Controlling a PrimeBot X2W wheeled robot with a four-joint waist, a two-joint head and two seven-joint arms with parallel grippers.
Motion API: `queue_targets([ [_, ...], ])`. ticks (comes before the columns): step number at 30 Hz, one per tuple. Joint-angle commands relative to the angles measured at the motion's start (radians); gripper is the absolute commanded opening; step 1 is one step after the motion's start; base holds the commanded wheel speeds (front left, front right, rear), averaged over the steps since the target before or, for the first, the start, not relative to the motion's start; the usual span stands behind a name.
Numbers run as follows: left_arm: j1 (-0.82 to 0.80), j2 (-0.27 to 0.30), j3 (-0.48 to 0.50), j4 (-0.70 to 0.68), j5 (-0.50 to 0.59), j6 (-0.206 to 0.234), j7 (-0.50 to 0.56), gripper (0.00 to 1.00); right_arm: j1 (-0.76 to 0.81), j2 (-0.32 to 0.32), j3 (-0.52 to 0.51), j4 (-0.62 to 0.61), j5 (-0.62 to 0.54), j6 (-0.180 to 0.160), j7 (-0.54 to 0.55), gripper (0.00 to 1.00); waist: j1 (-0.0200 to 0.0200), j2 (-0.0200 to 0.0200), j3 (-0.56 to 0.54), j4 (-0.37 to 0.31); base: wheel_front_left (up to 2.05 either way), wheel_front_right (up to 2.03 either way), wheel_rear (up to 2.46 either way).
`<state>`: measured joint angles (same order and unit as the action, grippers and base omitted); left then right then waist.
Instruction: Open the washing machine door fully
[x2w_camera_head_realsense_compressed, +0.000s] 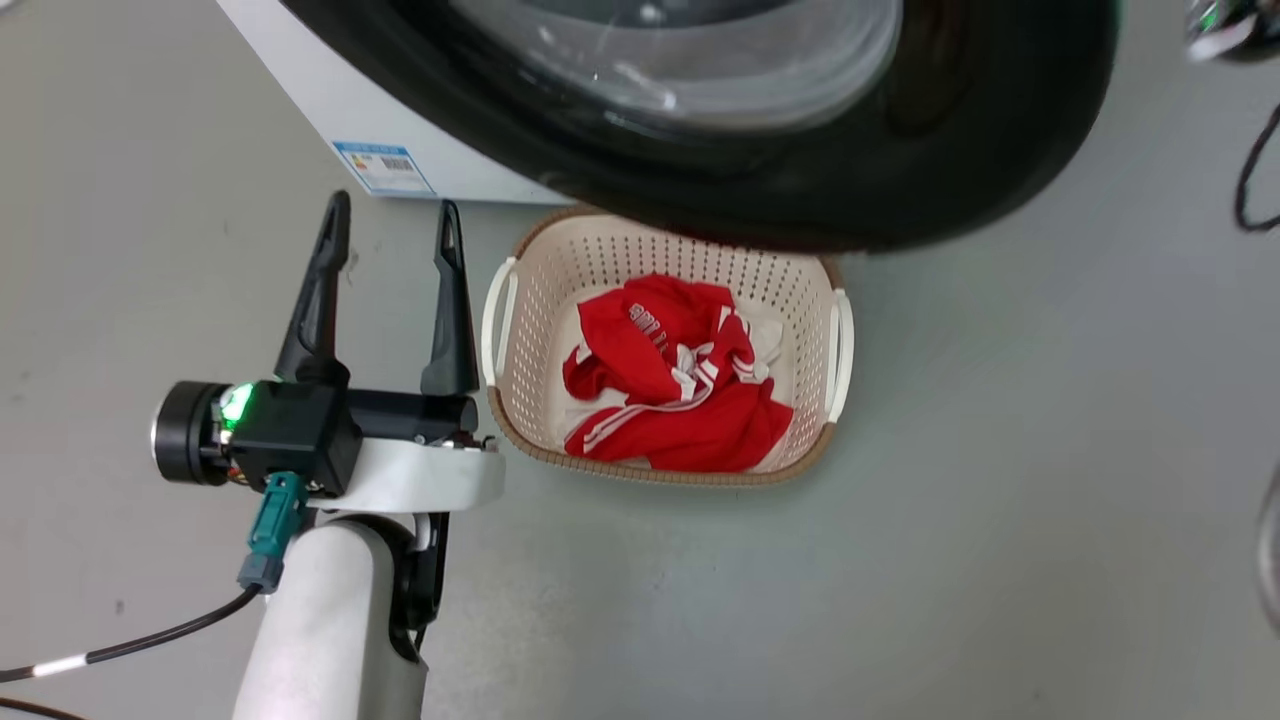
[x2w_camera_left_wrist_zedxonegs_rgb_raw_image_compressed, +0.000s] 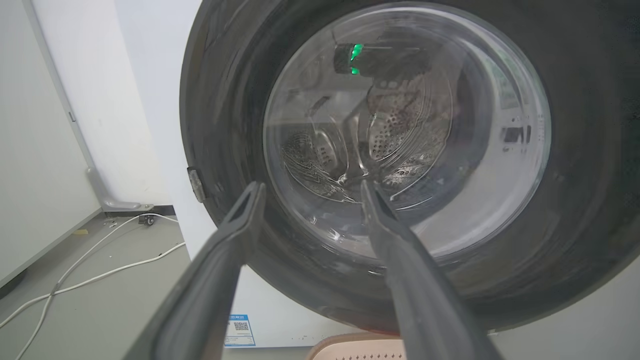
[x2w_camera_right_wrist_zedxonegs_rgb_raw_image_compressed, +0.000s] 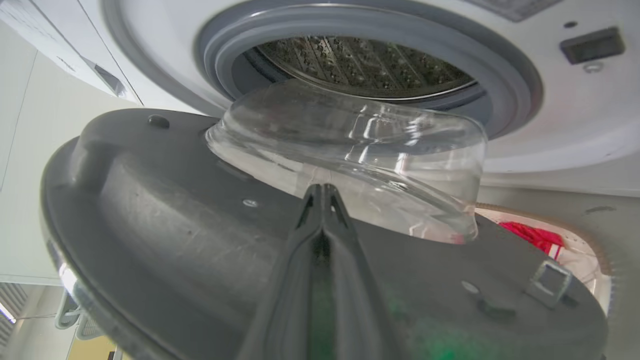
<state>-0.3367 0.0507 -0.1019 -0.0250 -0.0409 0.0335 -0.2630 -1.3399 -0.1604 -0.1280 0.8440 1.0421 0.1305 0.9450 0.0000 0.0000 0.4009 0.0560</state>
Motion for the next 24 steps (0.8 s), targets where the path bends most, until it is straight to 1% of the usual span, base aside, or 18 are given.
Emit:
queue_targets([
  [1,0.024,-0.001,-0.006,0.012,-0.006,-0.005,-0.003,1.00,0.056,0.035,0.002,-0.017,0.005,0.000,0.030,0.00,0.0000,0.0000,-0.054,0.001,0.00,0.00,0.00],
  [9,0.093,-0.001,-0.012,0.044,0.002,-0.029,-0.003,1.00,0.220,0.098,0.001,-0.091,0.033,0.000,0.137,0.00,0.0000,0.0000,-0.180,0.005,0.00,0.00,0.00],
  [14,0.131,-0.001,-0.015,0.052,-0.002,-0.036,-0.003,1.00,0.321,0.114,0.055,-0.167,0.085,0.000,0.195,0.00,0.0000,0.0000,-0.226,0.011,0.00,0.00,0.00],
  [16,0.141,-0.001,-0.021,0.054,-0.010,-0.035,-0.003,1.00,0.360,0.116,0.100,-0.195,0.148,0.000,0.211,0.00,0.0000,0.0000,-0.238,0.017,0.00,0.00,0.00],
  [18,0.152,-0.001,-0.028,0.057,-0.016,-0.030,-0.003,1.00,0.399,0.115,0.158,-0.223,0.205,0.000,0.205,0.00,0.0000,0.0000,-0.252,0.019,0.00,0.00,0.00],
  [19,0.152,-0.001,-0.028,0.057,-0.016,-0.030,-0.003,1.00,0.399,0.115,0.158,-0.223,0.205,0.000,0.205,0.00,0.0000,0.0000,-0.252,0.019,0.00,0.00,0.00],
  [24,0.168,-0.001,-0.047,0.066,-0.025,-0.026,-0.003,1.00,0.487,0.114,0.316,-0.316,0.311,0.000,0.159,0.00,0.0000,0.0000,-0.274,0.030,0.00,0.00,0.00],
])
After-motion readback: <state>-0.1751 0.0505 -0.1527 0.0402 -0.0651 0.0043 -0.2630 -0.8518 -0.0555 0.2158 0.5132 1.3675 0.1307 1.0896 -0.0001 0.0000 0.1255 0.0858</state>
